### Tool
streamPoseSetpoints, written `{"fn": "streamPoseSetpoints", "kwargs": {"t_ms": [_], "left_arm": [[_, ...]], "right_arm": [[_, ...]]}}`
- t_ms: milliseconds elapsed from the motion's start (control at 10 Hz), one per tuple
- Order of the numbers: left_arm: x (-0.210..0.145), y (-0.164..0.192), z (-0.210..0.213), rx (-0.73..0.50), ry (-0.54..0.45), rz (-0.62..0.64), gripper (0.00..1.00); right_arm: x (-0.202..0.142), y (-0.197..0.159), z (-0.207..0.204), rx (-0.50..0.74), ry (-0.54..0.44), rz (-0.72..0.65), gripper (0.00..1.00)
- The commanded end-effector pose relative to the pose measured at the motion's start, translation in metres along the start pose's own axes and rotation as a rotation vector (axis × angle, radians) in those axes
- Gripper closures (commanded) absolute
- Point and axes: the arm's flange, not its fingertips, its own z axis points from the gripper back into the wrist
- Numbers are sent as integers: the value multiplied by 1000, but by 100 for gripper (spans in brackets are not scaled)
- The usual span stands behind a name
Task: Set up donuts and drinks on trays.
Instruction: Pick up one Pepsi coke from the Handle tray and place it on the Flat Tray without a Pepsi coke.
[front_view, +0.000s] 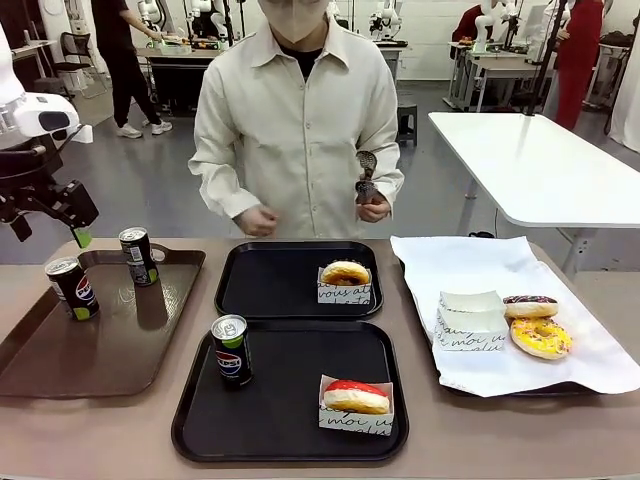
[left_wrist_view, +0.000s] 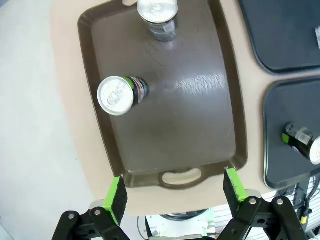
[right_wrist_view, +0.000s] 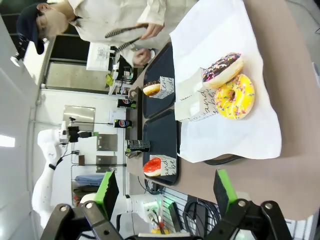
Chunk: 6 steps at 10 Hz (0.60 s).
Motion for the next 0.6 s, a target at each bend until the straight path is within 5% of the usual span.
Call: {"fn": "streamPoseSetpoints", "kwargs": {"t_ms": [0,200,500], "left_arm": [[10,28,-34,17,-72,117,0],[57,52,-60,19,-40,160,0],[59,78,-88,-50,-26,229,0]], "right_arm": [[0,-1,0,16,-2,12,0],[0,-1,0,16,-2,12,0],[0,-1,0,16,-2,12,0]]}}
